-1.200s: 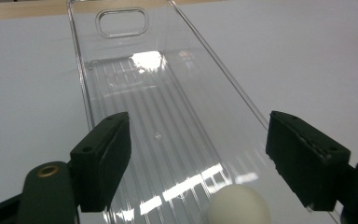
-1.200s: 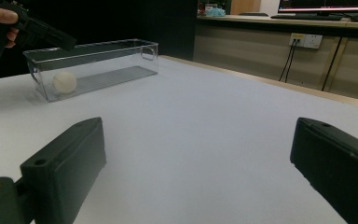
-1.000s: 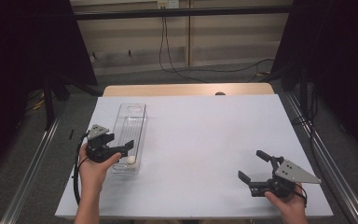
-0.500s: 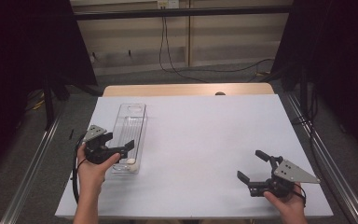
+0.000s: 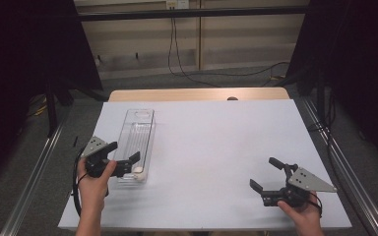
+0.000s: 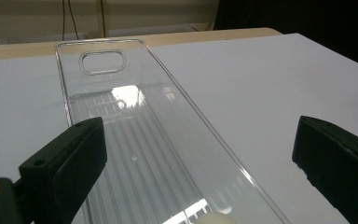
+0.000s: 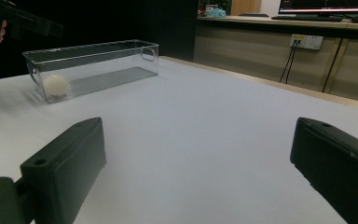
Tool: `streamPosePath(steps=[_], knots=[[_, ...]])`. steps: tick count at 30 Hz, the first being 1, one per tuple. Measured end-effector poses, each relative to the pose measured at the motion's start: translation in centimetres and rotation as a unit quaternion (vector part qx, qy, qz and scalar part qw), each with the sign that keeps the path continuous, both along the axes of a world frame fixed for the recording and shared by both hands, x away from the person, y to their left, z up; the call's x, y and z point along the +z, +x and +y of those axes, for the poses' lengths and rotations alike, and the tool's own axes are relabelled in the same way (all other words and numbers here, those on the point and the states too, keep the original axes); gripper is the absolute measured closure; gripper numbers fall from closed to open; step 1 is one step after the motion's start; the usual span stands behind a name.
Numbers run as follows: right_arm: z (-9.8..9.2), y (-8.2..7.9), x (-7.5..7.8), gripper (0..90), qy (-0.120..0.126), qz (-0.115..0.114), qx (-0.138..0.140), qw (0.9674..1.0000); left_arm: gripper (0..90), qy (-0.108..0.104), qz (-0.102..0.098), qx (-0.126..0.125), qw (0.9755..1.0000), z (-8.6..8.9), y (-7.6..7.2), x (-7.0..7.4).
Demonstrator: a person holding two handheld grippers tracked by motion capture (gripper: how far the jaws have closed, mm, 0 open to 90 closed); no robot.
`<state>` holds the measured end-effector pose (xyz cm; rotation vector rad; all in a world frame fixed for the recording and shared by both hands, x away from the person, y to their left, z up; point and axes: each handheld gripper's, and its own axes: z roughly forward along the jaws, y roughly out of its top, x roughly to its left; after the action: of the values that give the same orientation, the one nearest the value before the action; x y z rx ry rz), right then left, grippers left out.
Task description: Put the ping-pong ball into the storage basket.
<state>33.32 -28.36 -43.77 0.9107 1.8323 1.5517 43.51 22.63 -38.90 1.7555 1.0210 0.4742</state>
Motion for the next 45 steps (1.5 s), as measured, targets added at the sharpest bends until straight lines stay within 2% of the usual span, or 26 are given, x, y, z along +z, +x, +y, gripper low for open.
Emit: streamPosePath(steps=[3, 9, 17, 24, 33, 45], knots=[[0.0, -0.1, 0.0, 2.6, 0.007, 0.003, -0.006, 1.0, 3.2, -0.003, -0.009, -0.002, 1.0, 0.3, -0.4, -0.1], [0.0, 0.0, 0.0, 2.6, 0.002, 0.002, -0.004, 1.0, 3.2, -0.005, -0.019, -0.007, 0.9998, 0.6, -0.9, -0.2], [0.0, 0.0, 0.0, 2.6, 0.004, 0.005, -0.004, 1.0, 3.1, -0.022, -0.038, -0.008, 0.999, 0.7, -1.2, -0.3], [-0.1, 0.0, 0.0, 2.6, 0.006, 0.004, -0.003, 1.0, 3.1, -0.022, -0.048, -0.009, 0.9986, 0.7, -1.6, -0.4], [-0.1, 0.0, 0.0, 2.6, 0.009, 0.003, -0.005, 0.9999, 3.1, -0.039, -0.062, -0.009, 0.9972, 0.9, -2.1, -0.7], [-0.2, 0.0, 0.0, 2.5, 0.013, 0.007, -0.01, 0.9998, 2.8, -0.027, -0.064, -0.019, 0.9974, 1.2, -3.1, -1.4]])
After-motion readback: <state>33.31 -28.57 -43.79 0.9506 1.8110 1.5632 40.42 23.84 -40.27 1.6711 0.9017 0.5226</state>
